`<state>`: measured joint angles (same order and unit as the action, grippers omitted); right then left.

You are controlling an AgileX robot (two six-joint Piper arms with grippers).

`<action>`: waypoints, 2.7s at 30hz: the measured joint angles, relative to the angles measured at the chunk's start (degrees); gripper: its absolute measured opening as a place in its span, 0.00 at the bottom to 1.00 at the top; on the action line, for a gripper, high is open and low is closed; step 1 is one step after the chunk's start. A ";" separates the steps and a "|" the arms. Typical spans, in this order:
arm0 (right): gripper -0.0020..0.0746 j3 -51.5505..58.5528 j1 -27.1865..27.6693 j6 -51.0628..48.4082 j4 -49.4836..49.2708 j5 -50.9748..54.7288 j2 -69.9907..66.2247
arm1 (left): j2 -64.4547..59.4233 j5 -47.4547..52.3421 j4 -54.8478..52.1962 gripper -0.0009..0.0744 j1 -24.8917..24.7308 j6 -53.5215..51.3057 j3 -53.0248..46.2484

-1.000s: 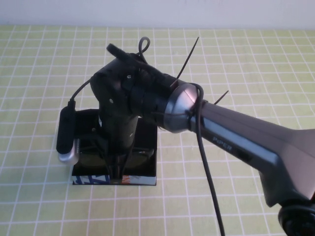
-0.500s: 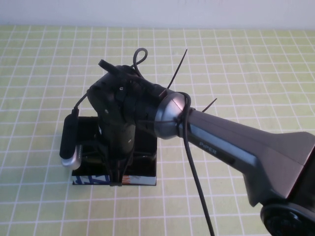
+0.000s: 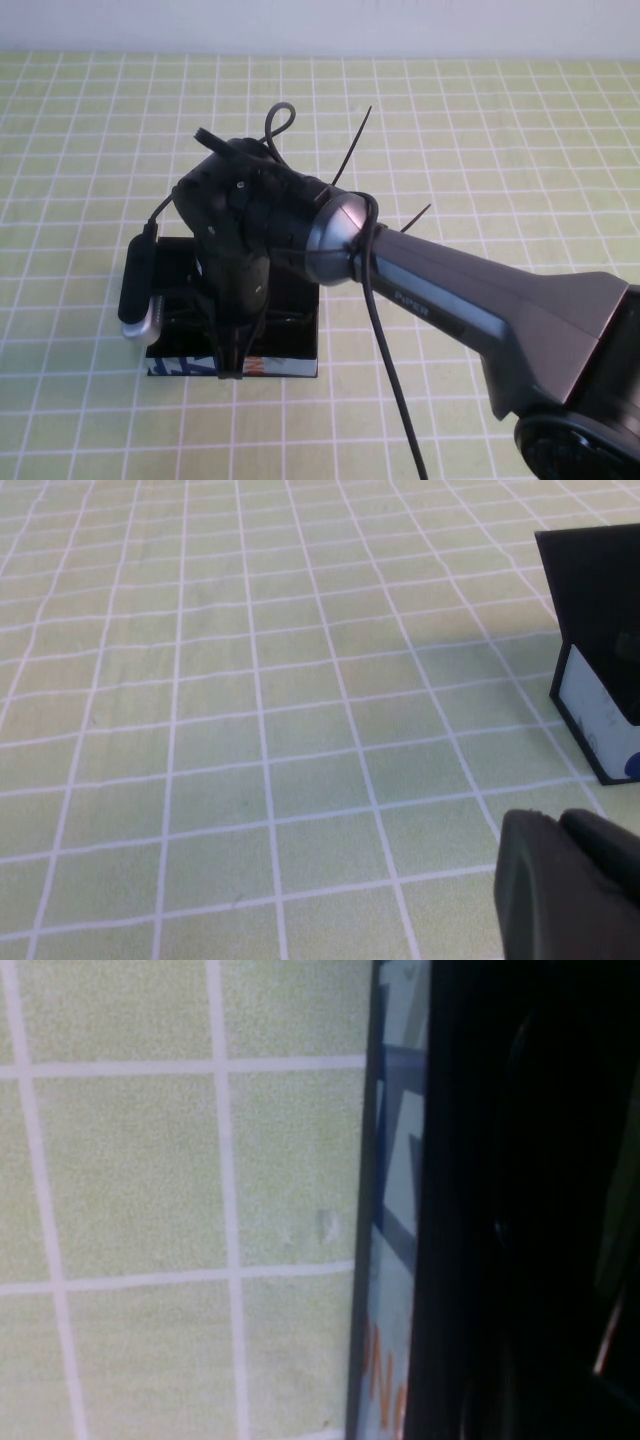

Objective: Return glasses to glasses case
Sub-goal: Place the glasses in the glasses case, then close the glasses case

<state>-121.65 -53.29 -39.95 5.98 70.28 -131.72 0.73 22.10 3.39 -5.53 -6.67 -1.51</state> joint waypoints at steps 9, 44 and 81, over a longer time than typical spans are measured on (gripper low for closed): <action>0.11 -0.02 0.00 0.00 0.00 0.00 -1.14 | 0.00 0.00 0.00 0.01 0.00 0.00 0.00; 0.27 -1.17 5.08 11.41 0.30 0.34 8.69 | 0.00 0.00 0.00 0.01 0.00 0.00 0.00; 0.01 -1.17 24.93 20.34 -21.80 1.06 12.74 | -2.22 -9.38 22.59 0.01 -0.53 12.68 2.95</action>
<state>-122.82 -28.36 -19.61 -15.82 71.35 -118.98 -1.50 12.72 25.98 -6.06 6.01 1.44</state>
